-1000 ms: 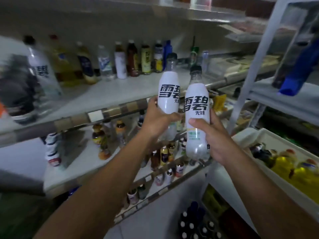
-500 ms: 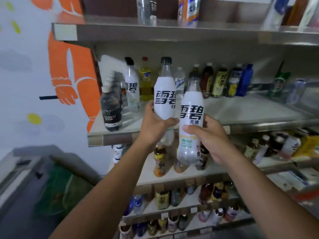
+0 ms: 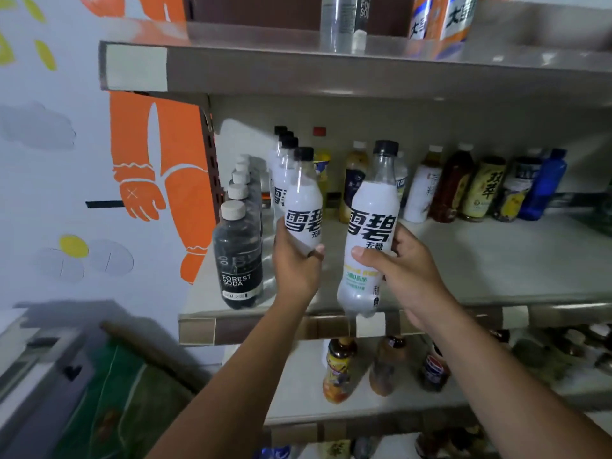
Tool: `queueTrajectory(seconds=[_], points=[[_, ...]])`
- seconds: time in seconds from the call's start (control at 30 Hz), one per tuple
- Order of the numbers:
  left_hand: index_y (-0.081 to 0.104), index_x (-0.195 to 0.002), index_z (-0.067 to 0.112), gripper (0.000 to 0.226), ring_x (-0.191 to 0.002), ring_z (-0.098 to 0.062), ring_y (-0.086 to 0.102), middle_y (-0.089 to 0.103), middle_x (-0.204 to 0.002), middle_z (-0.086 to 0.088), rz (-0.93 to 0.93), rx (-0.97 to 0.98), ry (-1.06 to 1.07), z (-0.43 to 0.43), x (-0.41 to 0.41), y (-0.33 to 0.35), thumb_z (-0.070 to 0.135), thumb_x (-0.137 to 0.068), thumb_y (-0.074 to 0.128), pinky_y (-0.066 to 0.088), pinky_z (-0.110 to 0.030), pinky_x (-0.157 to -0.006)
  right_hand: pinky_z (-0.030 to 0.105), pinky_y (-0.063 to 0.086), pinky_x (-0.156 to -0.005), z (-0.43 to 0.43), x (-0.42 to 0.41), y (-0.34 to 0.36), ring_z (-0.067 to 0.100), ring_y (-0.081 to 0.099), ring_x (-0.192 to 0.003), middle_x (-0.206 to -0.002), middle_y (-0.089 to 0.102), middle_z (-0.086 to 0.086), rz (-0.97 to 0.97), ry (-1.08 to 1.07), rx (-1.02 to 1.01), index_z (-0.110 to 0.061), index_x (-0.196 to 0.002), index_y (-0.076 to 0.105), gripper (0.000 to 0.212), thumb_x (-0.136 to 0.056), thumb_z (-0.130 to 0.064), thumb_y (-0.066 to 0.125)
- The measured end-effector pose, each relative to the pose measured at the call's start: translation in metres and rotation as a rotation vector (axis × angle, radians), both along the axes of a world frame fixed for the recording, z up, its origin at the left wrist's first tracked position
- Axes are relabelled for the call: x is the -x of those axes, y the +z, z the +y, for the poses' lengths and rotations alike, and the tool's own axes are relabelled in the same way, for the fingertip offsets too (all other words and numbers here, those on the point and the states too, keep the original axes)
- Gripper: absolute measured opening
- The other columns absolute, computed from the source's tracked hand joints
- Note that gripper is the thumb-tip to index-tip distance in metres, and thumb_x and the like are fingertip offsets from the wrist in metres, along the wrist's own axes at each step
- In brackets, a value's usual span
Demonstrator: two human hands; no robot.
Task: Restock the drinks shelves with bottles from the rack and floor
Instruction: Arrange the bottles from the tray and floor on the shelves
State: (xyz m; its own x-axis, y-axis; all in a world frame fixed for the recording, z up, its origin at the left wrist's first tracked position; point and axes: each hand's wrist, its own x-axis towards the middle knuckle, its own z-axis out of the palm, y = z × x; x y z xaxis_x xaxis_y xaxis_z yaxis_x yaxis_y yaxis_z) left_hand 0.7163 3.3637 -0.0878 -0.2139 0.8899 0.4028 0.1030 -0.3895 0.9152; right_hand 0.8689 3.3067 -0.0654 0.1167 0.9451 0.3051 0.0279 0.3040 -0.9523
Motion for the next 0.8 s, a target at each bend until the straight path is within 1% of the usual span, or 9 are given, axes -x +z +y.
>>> queueTrajectory(seconds=[0.13, 0.23, 0.3, 0.47, 0.53, 0.63, 0.7, 0.73, 0.8], points=[[0.042, -0.138, 0.014, 0.066, -0.119, -0.020, 0.056, 0.058, -0.124, 0.003, -0.032, 0.032, 0.047, 0.025, 0.002, -0.008, -0.002, -0.082, 0.071, 0.045, -0.030, -0.100, 0.032, 0.054, -0.083, 0.020, 0.002, -0.001, 0.011, 0.071, -0.102, -0.109, 0.075, -0.008, -0.010, 0.021, 0.005, -0.025, -0.114, 0.066, 0.045, -0.072, -0.019, 0.081], [0.035, -0.146, 0.015, 0.069, -0.114, -0.017, 0.054, 0.057, -0.126, 0.000, -0.017, 0.064, 0.049, 0.036, 0.003, -0.013, -0.001, -0.086, 0.067, 0.041, 0.000, -0.077, 0.033, 0.054, -0.085, 0.030, 0.002, -0.002, 0.011, 0.071, -0.102, -0.109, 0.075, -0.008, -0.011, 0.032, 0.005, -0.025, -0.113, 0.066, 0.048, -0.068, -0.023, 0.081], [0.027, -0.150, 0.018, 0.076, -0.113, -0.015, 0.054, 0.056, -0.132, -0.006, -0.025, 0.065, 0.033, 0.041, 0.004, -0.016, -0.002, -0.088, 0.065, 0.041, 0.005, -0.064, 0.033, 0.054, -0.084, 0.037, 0.003, -0.002, 0.012, 0.071, -0.102, -0.109, 0.075, -0.007, -0.009, 0.044, 0.002, -0.025, -0.113, 0.066, 0.046, -0.069, -0.023, 0.080], [0.022, -0.152, 0.027, 0.079, -0.118, -0.015, 0.055, 0.051, -0.142, -0.005, -0.014, 0.072, -0.013, 0.049, 0.007, -0.022, 0.004, -0.089, 0.065, 0.043, 0.004, -0.066, 0.022, 0.057, -0.074, 0.046, 0.010, -0.006, 0.009, 0.072, -0.099, -0.108, 0.075, -0.009, -0.011, 0.076, -0.004, -0.026, -0.113, 0.065, 0.047, -0.068, -0.023, 0.081], [0.028, -0.151, 0.028, 0.077, -0.121, -0.017, 0.057, 0.053, -0.141, -0.002, -0.055, 0.094, -0.059, 0.049, 0.008, -0.021, 0.005, -0.088, 0.066, 0.047, -0.002, -0.066, 0.027, 0.056, -0.080, 0.047, 0.012, -0.009, 0.010, 0.071, -0.102, -0.109, 0.075, -0.008, -0.014, 0.086, -0.001, -0.026, -0.115, 0.065, 0.049, -0.069, -0.022, 0.081], [0.032, -0.146, 0.035, 0.079, -0.109, -0.011, 0.064, 0.063, -0.127, 0.009, -0.143, 0.082, -0.112, 0.045, 0.011, -0.015, 0.006, -0.082, 0.069, 0.054, -0.021, -0.074, 0.036, 0.054, -0.089, 0.050, 0.015, -0.013, 0.011, 0.069, -0.106, -0.112, 0.074, -0.008, -0.016, 0.105, 0.009, -0.028, -0.118, 0.064, 0.053, -0.069, -0.023, 0.081], [0.036, -0.144, 0.037, 0.070, -0.104, -0.004, 0.066, 0.067, -0.121, 0.016, -0.227, 0.080, -0.152, 0.036, 0.012, -0.013, 0.011, -0.085, 0.065, 0.055, -0.020, -0.074, 0.035, 0.054, -0.089, 0.052, 0.019, -0.015, 0.011, 0.069, -0.106, -0.113, 0.074, -0.009, -0.012, 0.125, 0.008, -0.029, -0.118, 0.063, 0.054, -0.068, -0.026, 0.082], [0.036, -0.146, 0.035, 0.066, -0.106, -0.002, 0.065, 0.066, -0.123, 0.015, -0.286, 0.086, -0.184, 0.031, 0.011, -0.012, 0.011, -0.090, 0.062, 0.055, -0.017, -0.075, 0.034, 0.055, -0.087, 0.053, 0.022, -0.016, 0.010, 0.070, -0.106, -0.113, 0.074, -0.009, -0.006, 0.140, 0.007, -0.029, -0.118, 0.063, 0.054, -0.068, -0.026, 0.082], [0.033, -0.150, 0.031, 0.057, -0.117, -0.005, 0.060, 0.059, -0.137, 0.010, -0.361, 0.119, -0.204, 0.023, 0.010, -0.010, 0.015, -0.099, 0.052, 0.054, -0.021, -0.088, 0.026, 0.056, -0.081, 0.054, 0.030, -0.019, 0.010, 0.070, -0.104, -0.112, 0.074, -0.009, 0.007, 0.170, 0.001, -0.030, -0.118, 0.063, 0.051, -0.071, -0.024, 0.082]])
